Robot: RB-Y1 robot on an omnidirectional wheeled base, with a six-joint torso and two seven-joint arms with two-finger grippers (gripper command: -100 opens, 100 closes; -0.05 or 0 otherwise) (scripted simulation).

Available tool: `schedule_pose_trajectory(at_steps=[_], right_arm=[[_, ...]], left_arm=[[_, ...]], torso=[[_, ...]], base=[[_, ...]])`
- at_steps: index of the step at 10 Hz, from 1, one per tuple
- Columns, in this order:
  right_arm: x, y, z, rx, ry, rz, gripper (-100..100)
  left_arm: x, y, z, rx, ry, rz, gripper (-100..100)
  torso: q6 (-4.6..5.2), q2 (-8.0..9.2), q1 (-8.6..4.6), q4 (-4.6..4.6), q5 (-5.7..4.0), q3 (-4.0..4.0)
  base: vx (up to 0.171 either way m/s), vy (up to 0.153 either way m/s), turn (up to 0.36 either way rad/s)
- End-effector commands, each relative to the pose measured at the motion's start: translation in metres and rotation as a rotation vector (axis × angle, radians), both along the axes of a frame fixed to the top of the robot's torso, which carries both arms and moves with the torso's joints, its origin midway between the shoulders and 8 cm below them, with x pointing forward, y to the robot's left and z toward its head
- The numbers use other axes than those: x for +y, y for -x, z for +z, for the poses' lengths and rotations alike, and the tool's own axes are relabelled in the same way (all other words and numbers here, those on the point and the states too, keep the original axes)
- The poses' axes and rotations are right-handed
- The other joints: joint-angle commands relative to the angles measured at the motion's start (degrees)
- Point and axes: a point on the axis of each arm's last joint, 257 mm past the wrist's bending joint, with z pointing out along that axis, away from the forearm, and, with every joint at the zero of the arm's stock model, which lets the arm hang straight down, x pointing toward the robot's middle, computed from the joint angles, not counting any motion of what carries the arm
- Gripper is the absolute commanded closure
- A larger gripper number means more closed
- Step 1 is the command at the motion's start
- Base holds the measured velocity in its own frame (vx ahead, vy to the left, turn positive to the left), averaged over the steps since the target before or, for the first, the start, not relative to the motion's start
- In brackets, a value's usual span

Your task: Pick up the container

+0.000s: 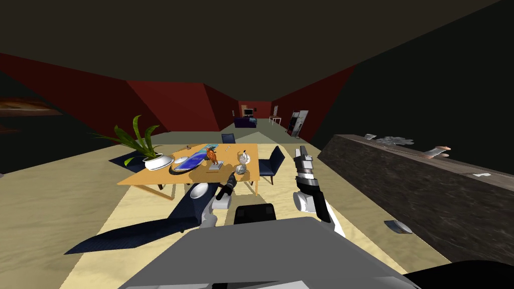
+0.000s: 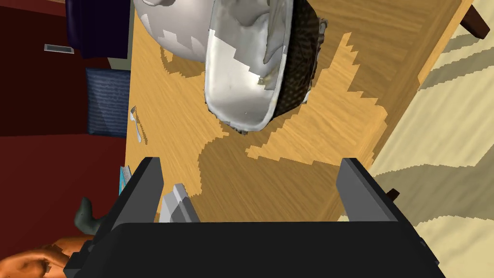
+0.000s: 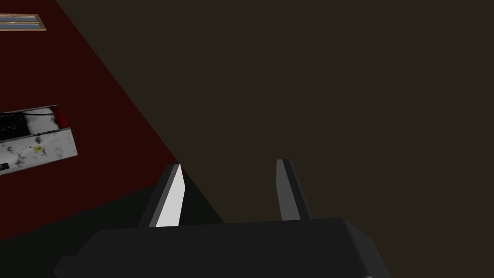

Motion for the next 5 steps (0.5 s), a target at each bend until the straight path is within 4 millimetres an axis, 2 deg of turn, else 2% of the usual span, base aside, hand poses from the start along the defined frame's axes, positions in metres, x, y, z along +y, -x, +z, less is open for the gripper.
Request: schedule_pose_trajectory(at_steps=[1,3,5], right_arm=[[0.000,0.000,0.000,0.000,0.000,0.000,0],[0.000,0.000,0.000,0.000,0.000,0.000,0],[0.000,0.000,0.000,0.000,0.000,0.000,0]], left_arm=[[-0.017,0.001,-0.015,0.053,0.043,0.002,-100],[-0.039,0.003,-0.024,0.092,0.091,0.002,-100],[-0.052,0.004,-0.027,0.107,0.119,0.001,-100]], torso=[[0.00,0.00,0.00,0.00,0.00,0.00],[-0.01,-0.12,0.03,-0.03,0.00,-0.07],[-0.03,-0.03,-0.01,-0.02,-0.01,-0.03]], base=[[0.125,-0.016,-0.150],[0.115,-0.008,-0.137],[0.078,-0.012,-0.048]])
